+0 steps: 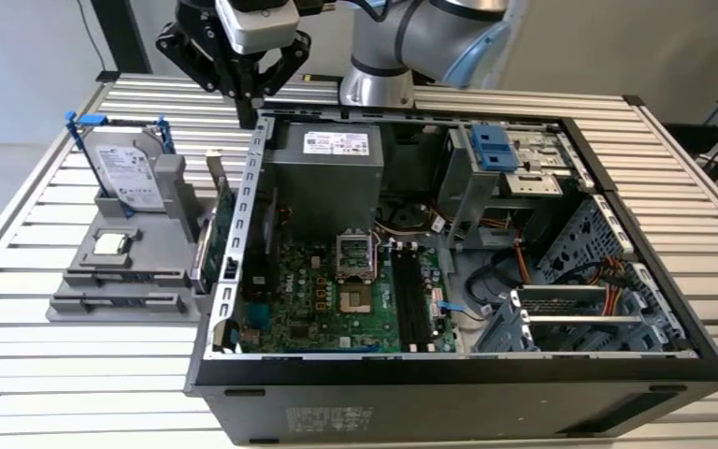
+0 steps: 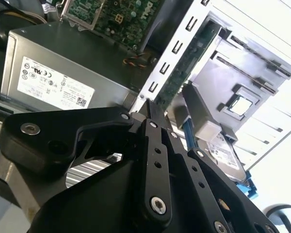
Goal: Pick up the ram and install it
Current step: 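Reach for the ram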
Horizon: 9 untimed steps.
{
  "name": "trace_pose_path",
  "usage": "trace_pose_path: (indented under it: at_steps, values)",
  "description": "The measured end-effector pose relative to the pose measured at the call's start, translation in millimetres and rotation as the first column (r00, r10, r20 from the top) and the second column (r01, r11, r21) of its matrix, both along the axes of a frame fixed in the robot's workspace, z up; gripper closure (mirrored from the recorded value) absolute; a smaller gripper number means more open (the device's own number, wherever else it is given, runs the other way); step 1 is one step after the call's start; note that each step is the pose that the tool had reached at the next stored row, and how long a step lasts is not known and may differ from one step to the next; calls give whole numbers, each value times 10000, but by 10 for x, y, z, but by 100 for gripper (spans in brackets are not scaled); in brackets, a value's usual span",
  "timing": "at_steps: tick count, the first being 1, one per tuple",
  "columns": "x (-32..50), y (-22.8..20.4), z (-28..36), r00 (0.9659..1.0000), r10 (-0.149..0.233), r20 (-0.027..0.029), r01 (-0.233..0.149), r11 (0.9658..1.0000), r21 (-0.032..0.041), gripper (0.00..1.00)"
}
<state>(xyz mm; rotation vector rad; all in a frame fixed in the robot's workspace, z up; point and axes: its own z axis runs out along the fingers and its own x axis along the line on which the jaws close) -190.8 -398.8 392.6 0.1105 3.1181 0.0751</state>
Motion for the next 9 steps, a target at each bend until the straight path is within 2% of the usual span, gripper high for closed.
trace_pose_path:
  at_steps: [9]
  values:
    - [-131, 0, 0, 10000, 0, -1, 0, 10000, -1, 100]
